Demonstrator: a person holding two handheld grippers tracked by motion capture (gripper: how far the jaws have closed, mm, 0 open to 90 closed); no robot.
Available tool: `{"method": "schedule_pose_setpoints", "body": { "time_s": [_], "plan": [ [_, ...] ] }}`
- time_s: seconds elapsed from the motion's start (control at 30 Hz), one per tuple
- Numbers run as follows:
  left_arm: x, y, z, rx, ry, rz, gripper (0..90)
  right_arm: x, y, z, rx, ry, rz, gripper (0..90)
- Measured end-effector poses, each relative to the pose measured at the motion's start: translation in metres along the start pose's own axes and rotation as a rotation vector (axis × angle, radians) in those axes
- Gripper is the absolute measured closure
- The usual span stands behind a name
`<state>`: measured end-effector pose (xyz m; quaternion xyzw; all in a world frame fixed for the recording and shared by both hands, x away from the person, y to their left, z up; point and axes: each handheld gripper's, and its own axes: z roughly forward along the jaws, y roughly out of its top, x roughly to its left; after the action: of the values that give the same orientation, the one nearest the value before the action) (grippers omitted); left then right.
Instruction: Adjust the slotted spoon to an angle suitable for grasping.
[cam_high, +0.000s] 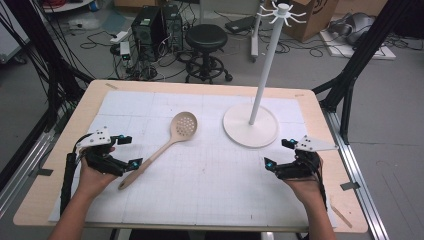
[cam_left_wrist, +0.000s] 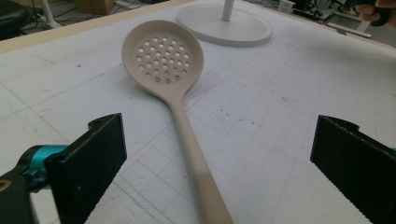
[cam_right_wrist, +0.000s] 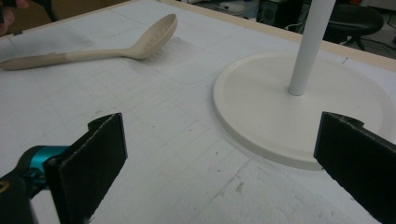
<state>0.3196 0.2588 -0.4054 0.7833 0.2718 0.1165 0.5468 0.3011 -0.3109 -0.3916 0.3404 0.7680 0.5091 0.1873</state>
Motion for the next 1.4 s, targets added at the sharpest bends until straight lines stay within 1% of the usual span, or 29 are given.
{"method": "schedule_pose_setpoints", "body": {
  "time_s": [0.17,0.23,0.4,0.47,0.53,0.57,0.6,0.63,0.67,0.7,0.73,0.77,0.83,0.87,0.9,0.93,0.97,1.0,1.03,1.07,1.1,1.13,1.17,1.2,1.23,1.27,1.33,1.4],
  "plan": [
    [0.0,0.001,0.002,0.003,0.003,-0.006,4.2,0.001,-0.002,0.001,0.014,0.012,-0.002,1.5],
    [-0.002,0.001,0.004,0.013,0.007,0.002,4.1,0.001,-0.001,0.001,0.017,0.012,-0.005,1.5],
    [-0.001,0.002,0.006,0.008,0.014,-0.005,4.1,0.002,0.0,0.0,0.012,0.007,-0.007,1.5],
    [0.0,0.004,0.012,0.01,0.02,-0.017,4.1,0.004,0.0,0.002,0.022,0.003,-0.016,1.5],
    [0.0,0.005,0.018,0.021,0.032,-0.015,4.2,0.005,0.0,0.003,0.028,-0.001,-0.02,1.5],
    [0.0,0.006,0.022,0.028,0.033,-0.021,4.1,0.006,0.0,0.003,0.032,0.0,-0.02,1.5],
    [0.0,0.006,0.022,0.028,0.033,-0.021,4.2,0.006,0.0,0.003,0.032,0.0,-0.02,1.5],
    [0.001,0.008,0.029,0.054,0.036,-0.027,4.1,0.007,-0.001,0.003,0.034,-0.003,-0.026,1.5],
    [0.001,0.008,0.029,0.054,0.036,-0.027,4.2,0.008,-0.001,0.003,0.035,-0.002,-0.025,1.5],
    [0.001,0.009,0.034,0.063,0.039,-0.027,4.2,0.008,-0.001,0.003,0.035,-0.002,-0.025,1.5],
    [0.002,0.01,0.042,0.082,0.041,-0.031,4.2,0.007,-0.002,0.003,0.037,-0.006,-0.026,1.5],
    [0.003,0.01,0.046,0.097,0.044,-0.034,4.1,0.007,-0.002,0.003,0.039,-0.006,-0.023,1.5],
    [0.005,0.007,0.052,0.12,0.054,-0.045,4.2,0.007,-0.002,0.004,0.043,-0.008,-0.02,1.5],
    [0.005,0.007,0.052,0.12,0.054,-0.045,4.1,0.007,-0.002,0.004,0.043,-0.008,-0.02,1.5],
    [0.006,0.005,0.054,0.142,0.062,-0.048,4.1,0.006,-0.003,0.005,0.042,-0.008,-0.027,1.5],
    [0.007,0.003,0.057,0.178,0.074,-0.048,4.2,0.007,-0.003,0.005,0.044,-0.008,-0.026,1.5],
    [0.008,0.002,0.057,0.201,0.08,-0.039,4.2,0.007,-0.003,0.005,0.044,-0.005,-0.023,1.5],
    [0.008,0.002,0.057,0.201,0.08,-0.039,4.2,0.007,-0.003,0.005,0.044,-0.005,-0.023,1.5],
    [0.008,0.0,0.059,0.23,0.088,-0.034,4.2,0.006,-0.004,0.006,0.044,-0.008,-0.018,1.5],
    [0.008,0.0,0.06,0.241,0.087,-0.032,4.2,0.006,-0.004,0.006,0.047,-0.006,-0.018,1.5],
    [0.008,0.0,0.06,0.241,0.087,-0.032,4.2,0.006,-0.005,0.007,0.05,-0.006,-0.017,1.5],
    [0.008,-0.001,0.061,0.261,0.084,-0.029,4.2,0.006,-0.005,0.007,0.049,-0.006,-0.017,1.5],
    [0.008,-0.001,0.061,0.271,0.082,-0.036,5.0,0.007,-0.005,0.007,0.056,-0.005,-0.018,1.5],
    [0.008,-0.001,0.061,0.271,0.082,-0.036,8.7,0.006,-0.005,0.008,0.057,-0.007,-0.023,1.5],
    [0.008,-0.002,0.061,0.28,0.077,-0.036,8.7,0.006,-0.005,0.008,0.057,-0.007,-0.023,1.5],
    [0.008,-0.002,0.062,0.284,0.075,-0.037,12.4,0.007,-0.006,0.009,0.058,-0.008,-0.029,1.5],
    [0.008,-0.002,0.062,0.289,0.085,-0.038,12.7,0.008,-0.005,0.009,0.064,-0.006,-0.028,1.5],
    [0.009,-0.002,0.062,0.295,0.09,-0.045,16.0,0.008,-0.006,0.009,0.064,-0.007,-0.036,1.5]
  ]
}}
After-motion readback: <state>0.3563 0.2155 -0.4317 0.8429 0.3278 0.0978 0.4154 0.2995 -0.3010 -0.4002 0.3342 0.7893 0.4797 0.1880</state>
